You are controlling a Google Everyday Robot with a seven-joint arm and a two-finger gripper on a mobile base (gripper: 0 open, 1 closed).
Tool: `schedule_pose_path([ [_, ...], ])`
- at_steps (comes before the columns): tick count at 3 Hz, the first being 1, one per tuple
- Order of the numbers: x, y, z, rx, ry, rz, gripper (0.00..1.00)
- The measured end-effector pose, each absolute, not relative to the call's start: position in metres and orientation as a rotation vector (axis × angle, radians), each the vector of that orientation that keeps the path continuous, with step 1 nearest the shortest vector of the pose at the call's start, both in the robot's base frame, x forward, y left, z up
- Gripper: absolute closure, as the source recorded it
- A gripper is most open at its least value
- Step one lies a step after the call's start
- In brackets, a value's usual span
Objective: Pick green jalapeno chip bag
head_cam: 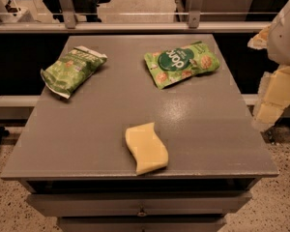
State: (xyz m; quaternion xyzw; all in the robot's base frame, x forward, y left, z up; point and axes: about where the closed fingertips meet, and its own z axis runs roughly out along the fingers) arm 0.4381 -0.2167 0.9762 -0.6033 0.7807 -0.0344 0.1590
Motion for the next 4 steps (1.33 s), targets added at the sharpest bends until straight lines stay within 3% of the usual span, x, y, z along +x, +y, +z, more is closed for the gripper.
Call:
schedule_pose_path([
  [2,0.44,-0.21,0.977,-1.726,2.209,-0.09,0.0],
  [4,0.503,-0.101,0.96,-1.709,1.925,0.208,0.0],
])
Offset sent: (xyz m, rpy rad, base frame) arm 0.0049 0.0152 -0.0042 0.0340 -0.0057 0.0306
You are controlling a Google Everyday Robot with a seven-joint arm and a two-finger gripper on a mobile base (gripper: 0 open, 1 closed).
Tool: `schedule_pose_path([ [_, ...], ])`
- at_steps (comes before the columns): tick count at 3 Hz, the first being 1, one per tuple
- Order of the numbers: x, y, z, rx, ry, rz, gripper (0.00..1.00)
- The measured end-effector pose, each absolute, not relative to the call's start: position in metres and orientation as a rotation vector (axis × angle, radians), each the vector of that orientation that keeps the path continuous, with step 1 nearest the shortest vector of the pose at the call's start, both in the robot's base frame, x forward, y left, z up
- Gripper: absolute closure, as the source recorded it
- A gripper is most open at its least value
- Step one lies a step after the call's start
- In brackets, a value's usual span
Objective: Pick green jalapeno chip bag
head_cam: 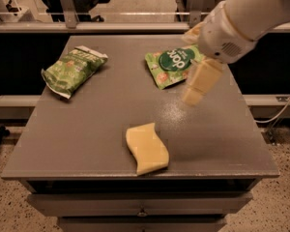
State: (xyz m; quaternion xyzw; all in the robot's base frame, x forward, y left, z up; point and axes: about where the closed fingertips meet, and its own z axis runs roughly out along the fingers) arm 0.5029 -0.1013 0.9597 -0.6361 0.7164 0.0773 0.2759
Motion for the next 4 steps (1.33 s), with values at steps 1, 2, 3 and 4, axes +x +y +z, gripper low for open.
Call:
schedule_pose_path([
  [1,0.551,-0.02,0.968,-1.664,1.717,0.36,0.0],
  [2,0.551,-0.019,0.974,-1.674,1.702,0.358,0.0],
  [3,0.551,-0.019,0.974,-1.675,1.701,0.358,0.0],
  [4,0.578,0.014,0.963,-1.646,1.664,0.39,0.0],
])
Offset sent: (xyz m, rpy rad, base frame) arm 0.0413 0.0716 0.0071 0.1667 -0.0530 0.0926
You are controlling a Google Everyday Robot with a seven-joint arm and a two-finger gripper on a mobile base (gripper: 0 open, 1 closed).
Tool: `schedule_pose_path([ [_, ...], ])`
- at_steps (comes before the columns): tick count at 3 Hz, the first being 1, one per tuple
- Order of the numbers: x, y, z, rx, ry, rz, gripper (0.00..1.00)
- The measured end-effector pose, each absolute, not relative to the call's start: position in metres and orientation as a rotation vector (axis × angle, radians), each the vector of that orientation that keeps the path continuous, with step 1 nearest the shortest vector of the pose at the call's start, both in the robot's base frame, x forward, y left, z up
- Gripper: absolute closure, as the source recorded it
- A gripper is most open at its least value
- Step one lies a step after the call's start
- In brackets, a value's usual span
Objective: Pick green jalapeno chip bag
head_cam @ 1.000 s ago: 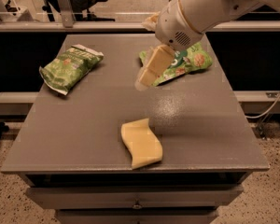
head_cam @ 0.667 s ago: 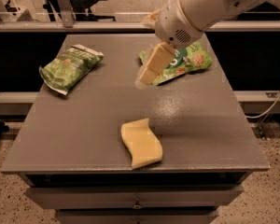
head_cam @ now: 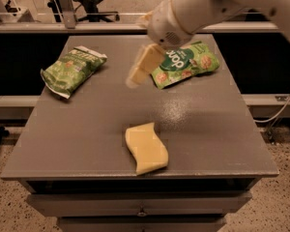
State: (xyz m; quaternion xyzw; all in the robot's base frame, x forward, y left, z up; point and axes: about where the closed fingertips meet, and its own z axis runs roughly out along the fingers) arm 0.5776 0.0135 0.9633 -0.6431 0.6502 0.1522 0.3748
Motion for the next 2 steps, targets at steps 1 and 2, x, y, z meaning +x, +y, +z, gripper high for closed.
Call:
schedule_pose_path([
  [1,0.644,0.093,0.928,-1.556,1.605,0.484,0.0],
  [2,0.674,0.133,0.911,-1.505,1.584,0.533,0.0],
])
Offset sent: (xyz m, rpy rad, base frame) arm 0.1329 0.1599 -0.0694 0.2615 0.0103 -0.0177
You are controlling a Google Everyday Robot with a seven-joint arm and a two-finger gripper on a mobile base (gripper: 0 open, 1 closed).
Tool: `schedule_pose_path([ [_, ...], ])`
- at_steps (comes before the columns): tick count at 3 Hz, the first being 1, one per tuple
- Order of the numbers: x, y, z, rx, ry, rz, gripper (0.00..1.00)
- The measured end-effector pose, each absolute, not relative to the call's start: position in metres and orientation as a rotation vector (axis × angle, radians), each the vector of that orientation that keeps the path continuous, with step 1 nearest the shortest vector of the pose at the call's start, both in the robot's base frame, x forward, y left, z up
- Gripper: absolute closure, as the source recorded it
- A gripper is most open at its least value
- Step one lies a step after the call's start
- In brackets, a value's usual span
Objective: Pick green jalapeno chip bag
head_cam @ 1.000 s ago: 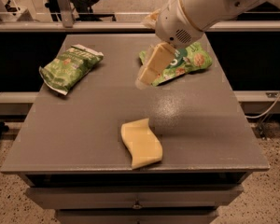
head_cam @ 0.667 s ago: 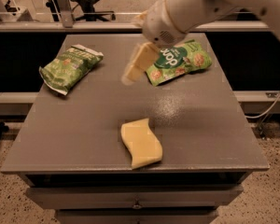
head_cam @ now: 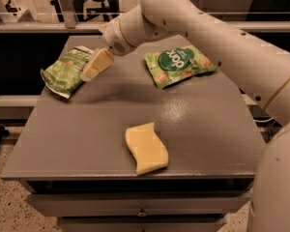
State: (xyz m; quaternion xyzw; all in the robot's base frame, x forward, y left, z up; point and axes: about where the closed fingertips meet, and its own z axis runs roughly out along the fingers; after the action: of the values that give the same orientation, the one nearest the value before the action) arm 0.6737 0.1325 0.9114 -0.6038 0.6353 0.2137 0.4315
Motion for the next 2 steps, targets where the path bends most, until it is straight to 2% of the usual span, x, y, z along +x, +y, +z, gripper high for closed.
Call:
schedule_pose_path([
  [2,0.694,0.171,0.88,-1.497,1.64,0.577,0.0],
])
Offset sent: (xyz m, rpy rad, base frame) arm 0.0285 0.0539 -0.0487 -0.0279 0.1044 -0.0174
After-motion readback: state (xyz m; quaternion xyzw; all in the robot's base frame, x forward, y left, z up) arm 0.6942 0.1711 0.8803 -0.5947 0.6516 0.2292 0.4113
